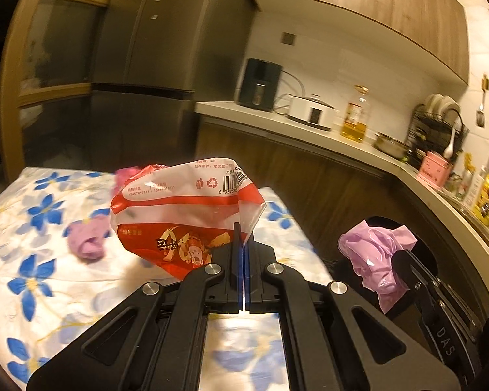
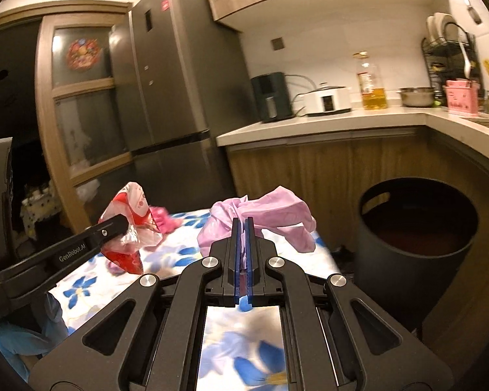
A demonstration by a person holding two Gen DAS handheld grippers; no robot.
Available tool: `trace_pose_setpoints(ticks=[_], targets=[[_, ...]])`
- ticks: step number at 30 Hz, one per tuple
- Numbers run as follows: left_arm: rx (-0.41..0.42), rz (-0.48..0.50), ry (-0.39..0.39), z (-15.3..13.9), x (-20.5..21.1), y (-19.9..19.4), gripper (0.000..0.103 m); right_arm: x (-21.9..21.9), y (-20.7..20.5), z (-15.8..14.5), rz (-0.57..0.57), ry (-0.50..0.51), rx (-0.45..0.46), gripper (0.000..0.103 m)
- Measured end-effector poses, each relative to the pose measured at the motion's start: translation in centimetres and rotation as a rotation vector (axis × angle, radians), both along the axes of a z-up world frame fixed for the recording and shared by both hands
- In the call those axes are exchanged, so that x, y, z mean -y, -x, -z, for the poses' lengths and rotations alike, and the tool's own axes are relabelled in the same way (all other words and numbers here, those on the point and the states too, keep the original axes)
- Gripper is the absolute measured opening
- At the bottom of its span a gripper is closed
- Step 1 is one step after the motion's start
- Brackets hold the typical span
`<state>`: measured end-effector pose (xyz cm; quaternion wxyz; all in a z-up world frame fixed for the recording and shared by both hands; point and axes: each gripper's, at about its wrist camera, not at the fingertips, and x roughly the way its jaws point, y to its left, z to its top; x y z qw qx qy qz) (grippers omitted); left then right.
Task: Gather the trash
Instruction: 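Carry the purple bag and red snack bag with both grippers over the black bin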
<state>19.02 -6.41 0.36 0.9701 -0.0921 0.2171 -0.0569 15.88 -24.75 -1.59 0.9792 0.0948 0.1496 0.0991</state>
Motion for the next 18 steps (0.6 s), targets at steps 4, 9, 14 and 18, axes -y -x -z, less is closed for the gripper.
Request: trace_pose_setpoints(ticks=[4,9,14,18], targets=[[0.016,0.053,-0.022,-0.4,3.1,-0.4,0.0,2.5,0.1,-0.3,0.045,-0.007,0.017,0.003],[0.025,0.107,-0.038,-0.8,6.3,-1.0,0.0,5.3,0.3,-0.7,0.094,-0.016,0.034,0.003],[0.031,0.154,-0.053,-0.9,9.1,-1.2,0.0,7.8,0.4,-1.1,0.137,-0.019,0.046,0.003],[0.032,0.185,-0.058,-0.8,10.7,-1.5,0.0,9.7,0.5,-1.2,0.171,-0.022,0.049,0.003]])
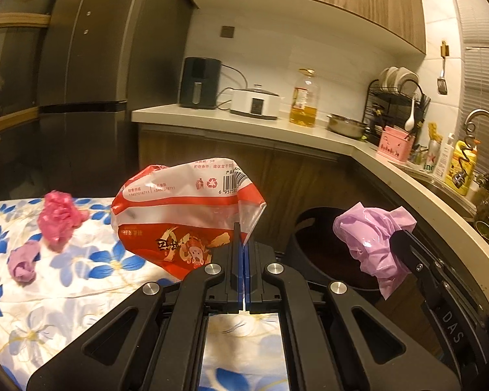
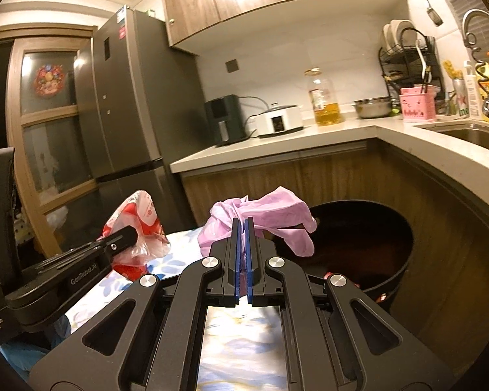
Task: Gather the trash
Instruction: 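Carry the purple bag and red snack bag with both grippers over the black bin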
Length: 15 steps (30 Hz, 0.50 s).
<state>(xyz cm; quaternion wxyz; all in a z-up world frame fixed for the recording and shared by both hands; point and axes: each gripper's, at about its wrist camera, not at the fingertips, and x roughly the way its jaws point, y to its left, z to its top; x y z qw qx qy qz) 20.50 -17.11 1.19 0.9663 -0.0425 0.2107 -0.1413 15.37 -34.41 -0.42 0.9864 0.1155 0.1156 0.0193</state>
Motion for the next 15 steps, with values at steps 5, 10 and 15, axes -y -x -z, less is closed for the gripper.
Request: trace_pose_setpoints(ticks=[5,10,15], targets=[[0.013,0.036,-0.005,-0.5,2.1,-0.5,0.0,2.2,0.1,-0.2,0.046,-0.001,0.004,0.003],[0.031,0.082,-0.002,-1.2,4.3,-0.9,0.0,4.4,0.0,-0.6,0.097,0.001,0.012,0.003],[0.056,0.153,-0.01,-1.5,7.1,-1.0,0.0,6.1,-0.3,-0.9,0.136,-0.001,0.015,0.003]])
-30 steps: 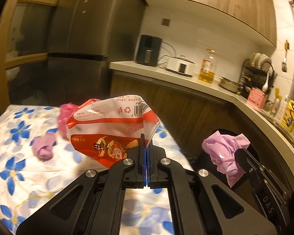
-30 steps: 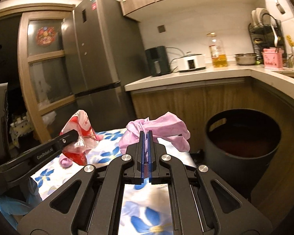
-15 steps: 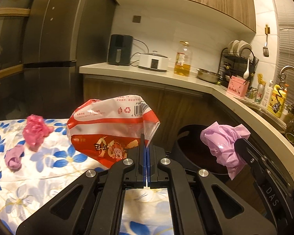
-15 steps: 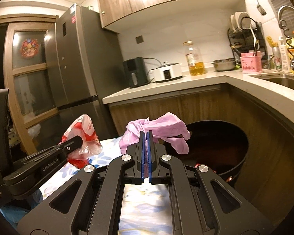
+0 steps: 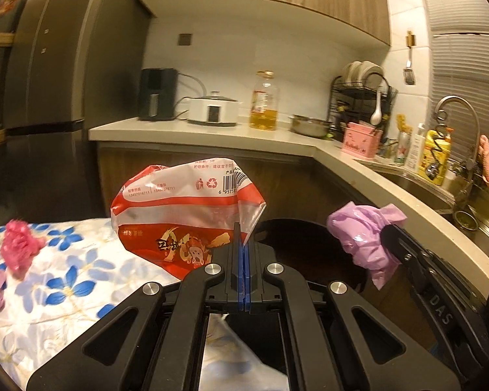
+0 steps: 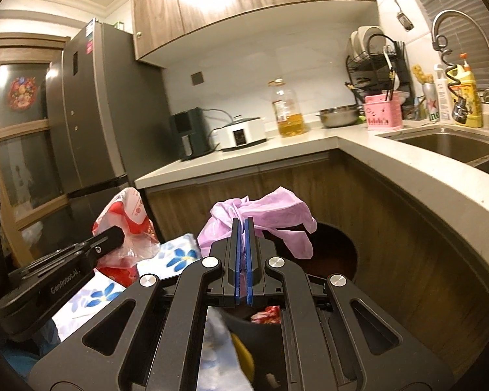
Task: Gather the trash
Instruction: 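Carry the purple bag and red snack bag with both grippers over the black bin, then open both grippers to drop the purple bag and snack bag into the bin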
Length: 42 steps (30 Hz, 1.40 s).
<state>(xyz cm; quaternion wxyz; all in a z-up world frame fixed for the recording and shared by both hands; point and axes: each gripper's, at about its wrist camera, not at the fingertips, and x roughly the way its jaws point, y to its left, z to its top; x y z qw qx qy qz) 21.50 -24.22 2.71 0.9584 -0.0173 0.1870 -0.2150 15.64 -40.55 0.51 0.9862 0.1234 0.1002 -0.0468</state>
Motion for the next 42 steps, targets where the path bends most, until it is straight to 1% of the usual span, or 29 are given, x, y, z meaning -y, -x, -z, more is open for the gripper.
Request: trace_pose_setpoints(ticks=[5,13,20,29,42], targets=[[0.01,0.056,0.0,-0.1,2.1,-0.4,0.0,1.4,-0.5,-0.1,0.027,-0.011,-0.001,0.003],[-0.01,0.132,-0.001,0.5,4.4,-1.8,0.0,2.7,-1.3,0.1,0.035,-0.021,-0.009,0.003],[-0.028,0.183,-0.007,1.5,5.4,-2.8,0.0,3.7,-2.2,0.6,0.032,-0.036,-0.019,0.003],[-0.041,0.241,-0.017,2.4,6.2,-3.5,0.0,3.8,-3.4,0.9,0.03,-0.036,-0.034,0.003],[-0.093,0.278,-0.03,3.8,6.9,-4.8,0.002,4.0,-4.9,1.1,0.02,-0.039,-0.051,0.004]])
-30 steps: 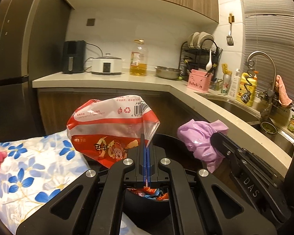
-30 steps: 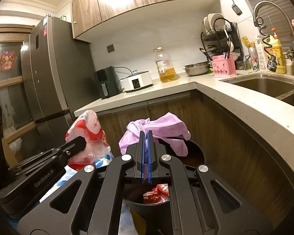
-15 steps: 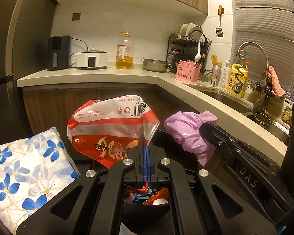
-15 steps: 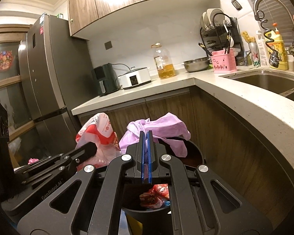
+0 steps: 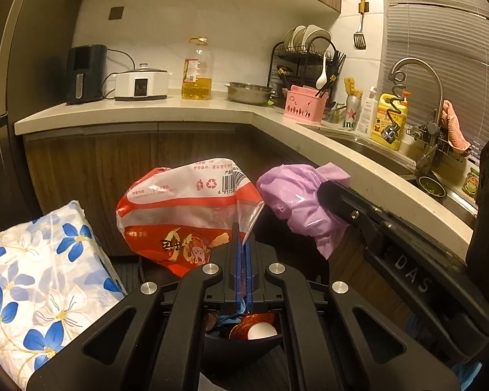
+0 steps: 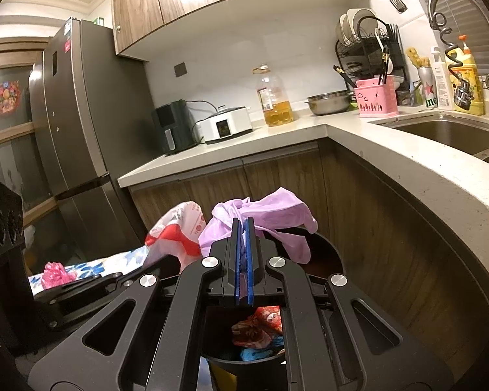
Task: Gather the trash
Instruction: 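Open both grippers to drop the purple bag and snack bag into the bin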
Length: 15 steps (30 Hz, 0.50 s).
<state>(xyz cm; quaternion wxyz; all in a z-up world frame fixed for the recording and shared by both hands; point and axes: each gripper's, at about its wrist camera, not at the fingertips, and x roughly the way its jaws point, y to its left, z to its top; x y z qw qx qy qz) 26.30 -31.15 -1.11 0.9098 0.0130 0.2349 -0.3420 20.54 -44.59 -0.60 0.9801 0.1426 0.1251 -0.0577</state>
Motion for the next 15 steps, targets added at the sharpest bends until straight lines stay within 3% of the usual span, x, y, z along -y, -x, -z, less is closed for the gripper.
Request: trace_pose_setpoints(ticks=[6,8,15], targets=[[-0.011,0.005,0.0,0.5,-0.2,-0.4,0.007,0.2,-0.5,0.2,-0.01,-0.007,-0.001,0.004],[-0.012,0.004,-0.005,0.7,-0.2,-0.4,0.013,0.2,-0.7,0.2,-0.008,-0.01,-0.008,0.004],[-0.03,-0.051,0.017,1.2,-2.2,-1.0,0.053,0.3,-1.0,0.5,0.004,-0.018,-0.022,0.029]])
